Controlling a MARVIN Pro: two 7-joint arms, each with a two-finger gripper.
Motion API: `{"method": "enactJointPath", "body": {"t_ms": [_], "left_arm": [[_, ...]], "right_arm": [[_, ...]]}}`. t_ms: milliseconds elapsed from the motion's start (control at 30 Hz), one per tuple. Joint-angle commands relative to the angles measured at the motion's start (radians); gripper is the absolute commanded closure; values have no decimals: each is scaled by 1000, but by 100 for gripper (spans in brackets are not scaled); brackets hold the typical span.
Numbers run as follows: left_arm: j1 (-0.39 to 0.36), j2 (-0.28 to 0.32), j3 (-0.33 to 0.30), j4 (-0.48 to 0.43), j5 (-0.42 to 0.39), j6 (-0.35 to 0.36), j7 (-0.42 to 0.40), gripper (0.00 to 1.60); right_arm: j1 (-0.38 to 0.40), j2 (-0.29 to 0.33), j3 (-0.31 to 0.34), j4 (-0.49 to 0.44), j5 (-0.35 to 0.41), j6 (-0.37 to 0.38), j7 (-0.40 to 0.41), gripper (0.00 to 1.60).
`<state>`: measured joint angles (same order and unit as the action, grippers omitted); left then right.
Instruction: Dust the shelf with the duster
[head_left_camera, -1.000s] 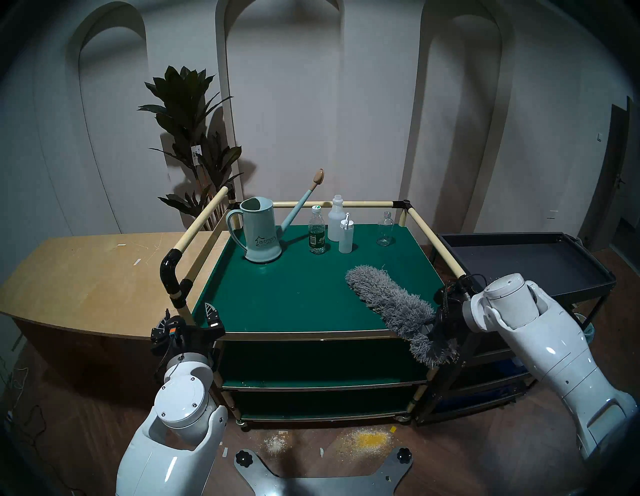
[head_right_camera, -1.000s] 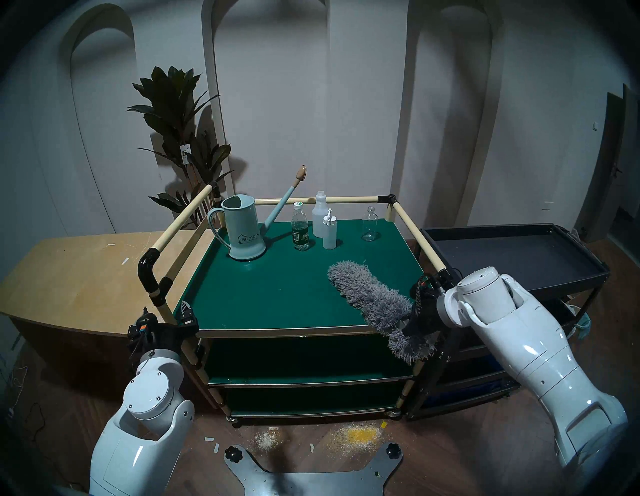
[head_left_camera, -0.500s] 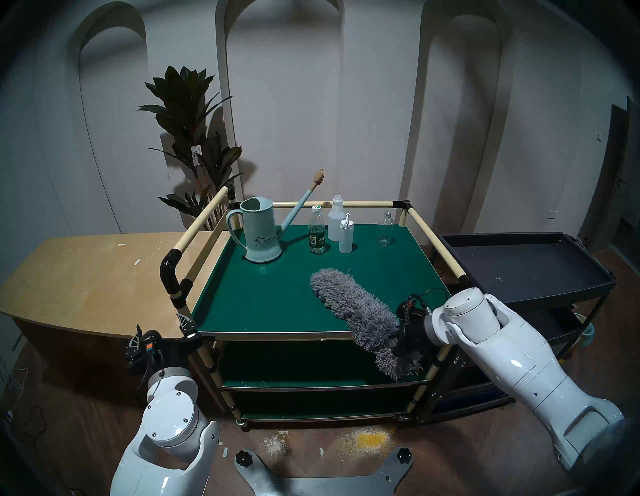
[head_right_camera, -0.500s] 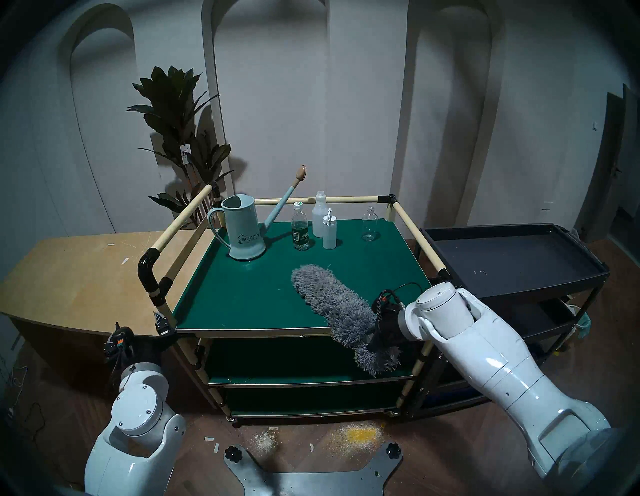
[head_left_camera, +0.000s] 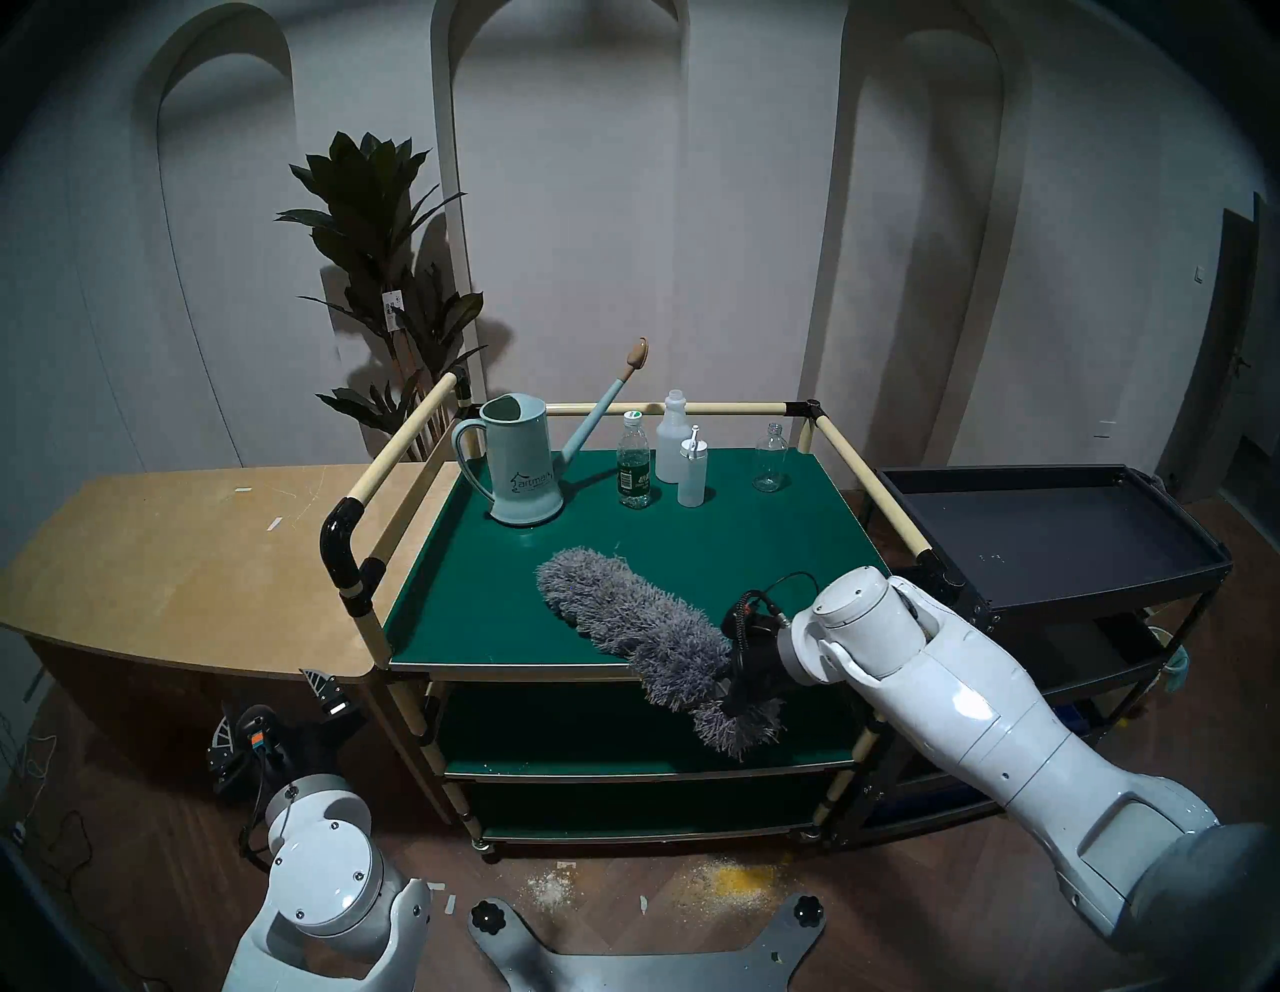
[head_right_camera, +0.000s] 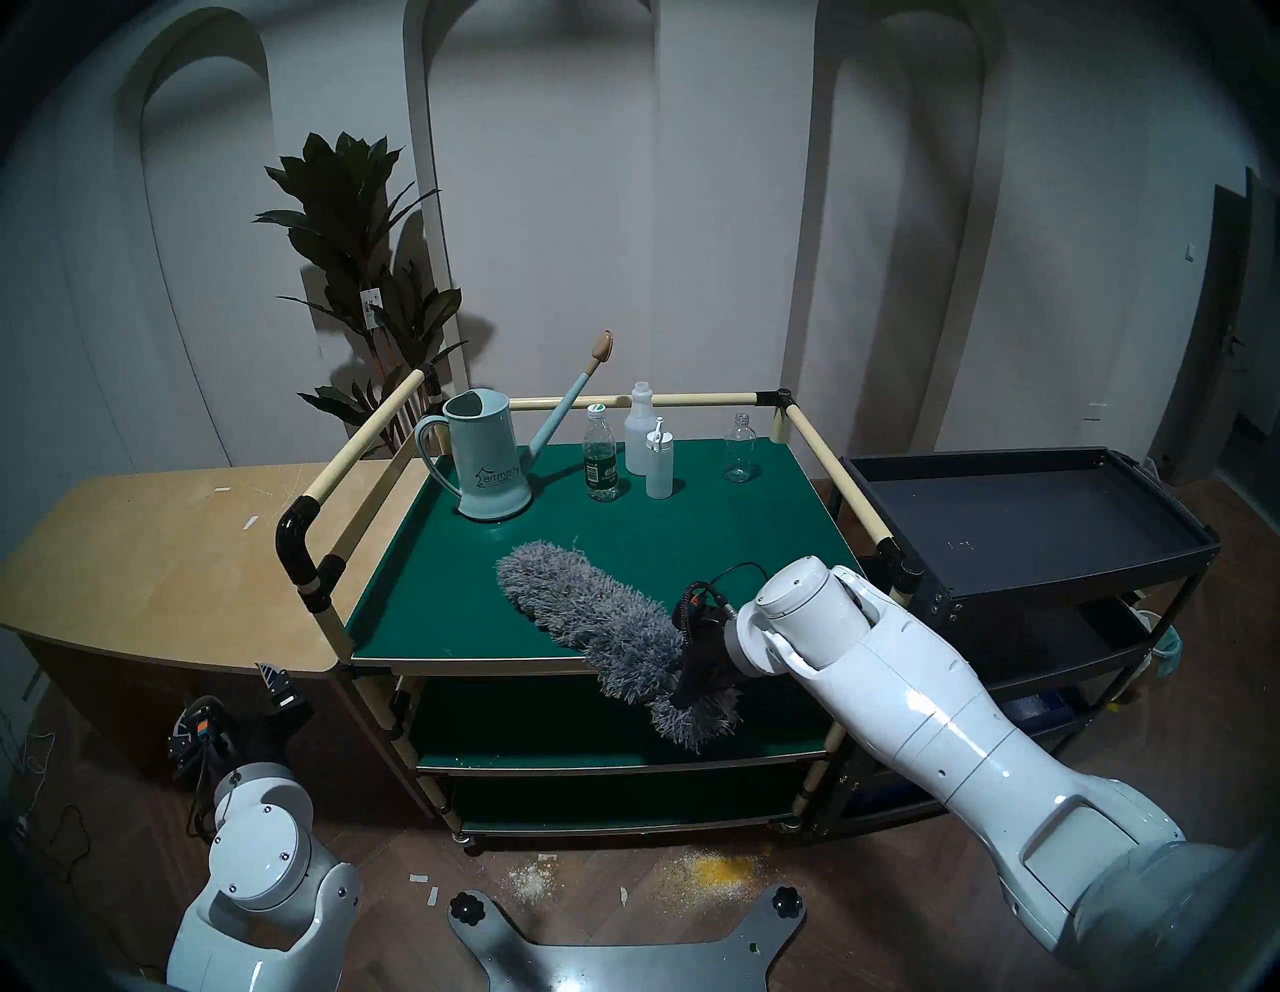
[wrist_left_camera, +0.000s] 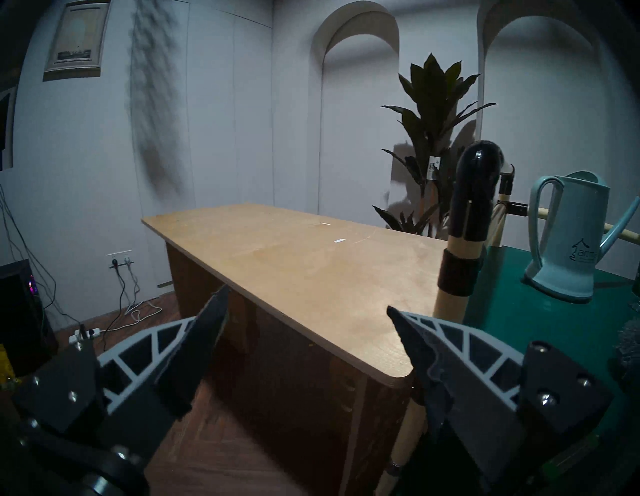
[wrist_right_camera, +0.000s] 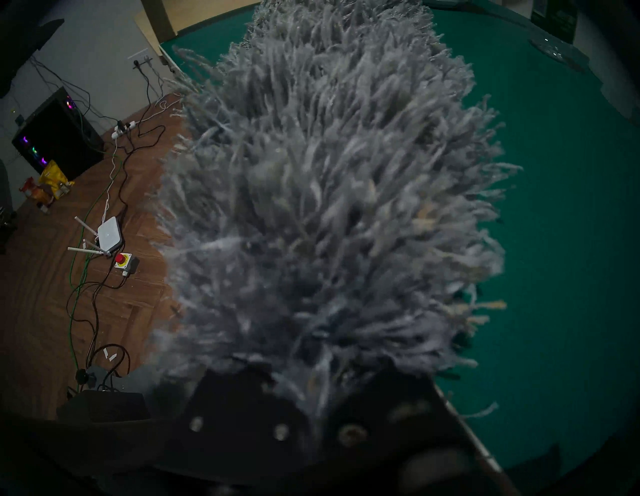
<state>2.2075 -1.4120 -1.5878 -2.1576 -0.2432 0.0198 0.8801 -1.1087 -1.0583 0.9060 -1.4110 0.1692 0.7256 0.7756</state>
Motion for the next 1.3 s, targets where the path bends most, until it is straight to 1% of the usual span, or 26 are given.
{"method": "enactJointPath", "body": {"t_ms": [0,200,267,367,500,633,800,900,967,1033,1167,1267], "left_arm": [[35,-18,-20,-29,7,-35,26,0],[61,-31,-43,-33,2,-61,46,0],[75,-40,-50,-33,-1,-77,54,0],[85,-46,-55,-35,-2,-87,61,0],[106,-59,-63,-34,-3,-112,73,0],[123,-69,-68,-35,-4,-139,81,0],[142,-77,-68,-30,-6,-180,80,0],[150,-75,-65,-26,-9,-204,72,0],[149,-69,-62,-23,-10,-211,63,0],[144,-60,-59,-20,-10,-211,52,0],[124,-38,-55,-14,-10,-199,23,0],[104,-17,-53,-12,-12,-186,-2,0]], "right_arm": [[102,-89,-49,15,-22,-1,28,160],[146,-114,-122,13,-47,-11,85,160],[164,-120,-158,9,-60,-19,116,160],[172,-128,-181,-4,-65,-21,138,160],[195,-133,-225,-38,-70,-21,200,160],[218,-125,-263,-78,-75,-20,266,160],[240,-91,-297,-135,-77,-18,353,160],[244,-68,-293,-170,-65,-5,391,160],[237,-52,-271,-194,-52,1,395,160],[230,-40,-238,-211,-29,19,383,160],[216,-18,-155,-219,13,46,327,160],[208,6,-98,-190,28,81,271,160]]}}
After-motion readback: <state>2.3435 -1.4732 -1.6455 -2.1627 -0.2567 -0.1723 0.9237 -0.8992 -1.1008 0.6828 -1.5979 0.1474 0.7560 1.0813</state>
